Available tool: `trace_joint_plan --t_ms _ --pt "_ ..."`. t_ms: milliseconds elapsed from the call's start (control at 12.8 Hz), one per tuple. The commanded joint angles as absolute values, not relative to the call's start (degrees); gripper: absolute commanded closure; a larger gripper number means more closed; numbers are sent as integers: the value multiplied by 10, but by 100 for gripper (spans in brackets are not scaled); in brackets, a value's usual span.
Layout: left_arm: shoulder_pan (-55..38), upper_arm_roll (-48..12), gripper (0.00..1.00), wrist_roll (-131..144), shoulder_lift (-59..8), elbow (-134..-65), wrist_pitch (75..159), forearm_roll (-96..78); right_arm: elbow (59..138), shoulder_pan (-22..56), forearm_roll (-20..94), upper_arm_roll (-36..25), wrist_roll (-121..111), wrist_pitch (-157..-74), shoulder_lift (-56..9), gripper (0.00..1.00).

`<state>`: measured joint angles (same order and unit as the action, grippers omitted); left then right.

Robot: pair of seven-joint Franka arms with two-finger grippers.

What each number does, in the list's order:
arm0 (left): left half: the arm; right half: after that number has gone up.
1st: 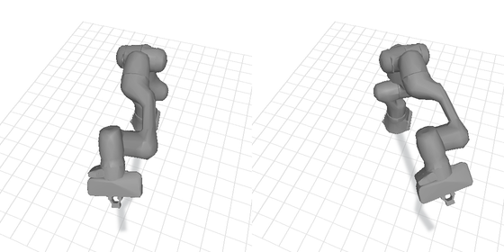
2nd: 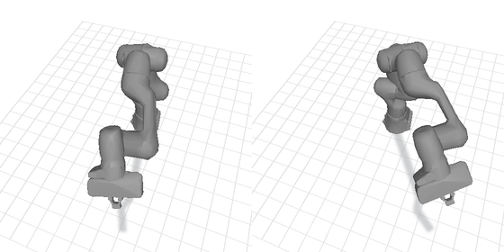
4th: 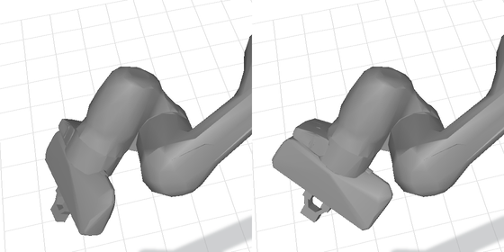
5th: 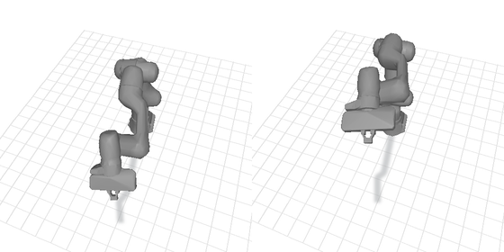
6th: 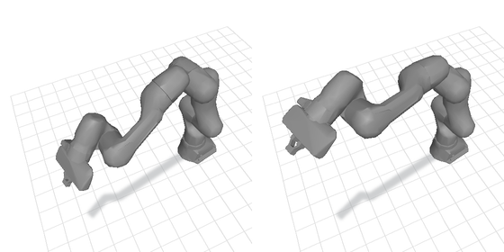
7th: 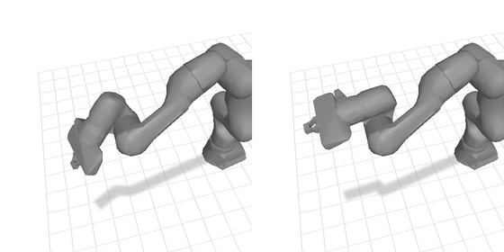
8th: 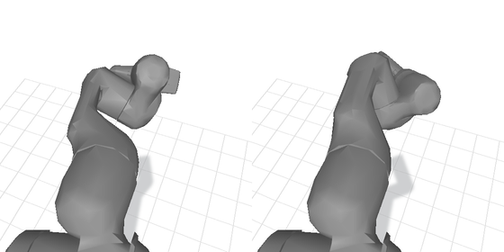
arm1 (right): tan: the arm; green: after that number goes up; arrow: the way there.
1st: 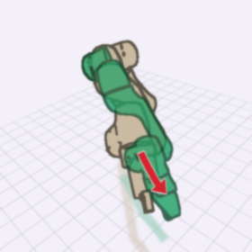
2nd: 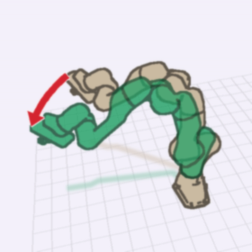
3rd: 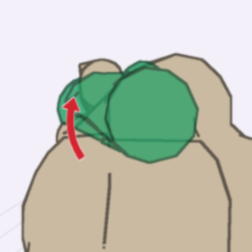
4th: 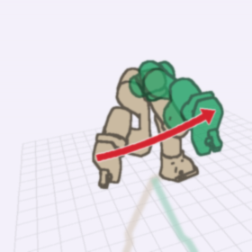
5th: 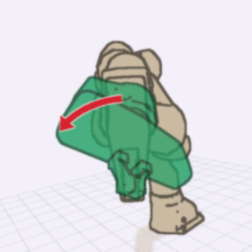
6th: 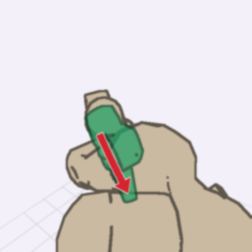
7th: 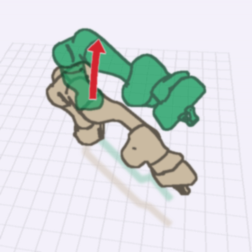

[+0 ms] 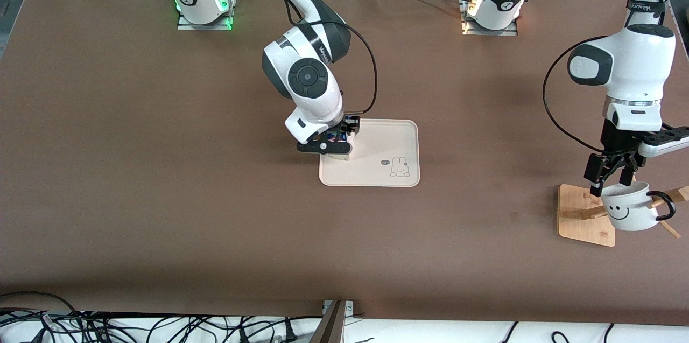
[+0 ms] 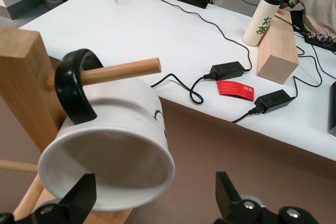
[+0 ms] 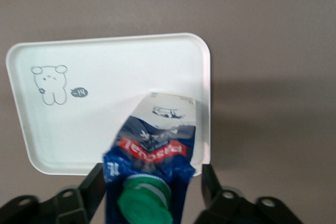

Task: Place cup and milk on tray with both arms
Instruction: 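Carry the milk carton over the white tray with the right gripper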

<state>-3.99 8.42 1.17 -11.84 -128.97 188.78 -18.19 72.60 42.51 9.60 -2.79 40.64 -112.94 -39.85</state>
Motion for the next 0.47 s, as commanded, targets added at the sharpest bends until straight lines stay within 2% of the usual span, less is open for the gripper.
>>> trace_joint_plan --t_ms 0,156,391 --pt "-41 83 0 4 -135 -1278 1914 -190 701 425 101 -31 439 -1120 -390 0" --pt "-40 83 0 4 -144 -1265 1914 -191 686 422 99 -46 432 -1103 -367 0" --pt "-40 83 0 3 -158 -1245 1914 -190 686 409 103 -123 395 -1030 -303 0"
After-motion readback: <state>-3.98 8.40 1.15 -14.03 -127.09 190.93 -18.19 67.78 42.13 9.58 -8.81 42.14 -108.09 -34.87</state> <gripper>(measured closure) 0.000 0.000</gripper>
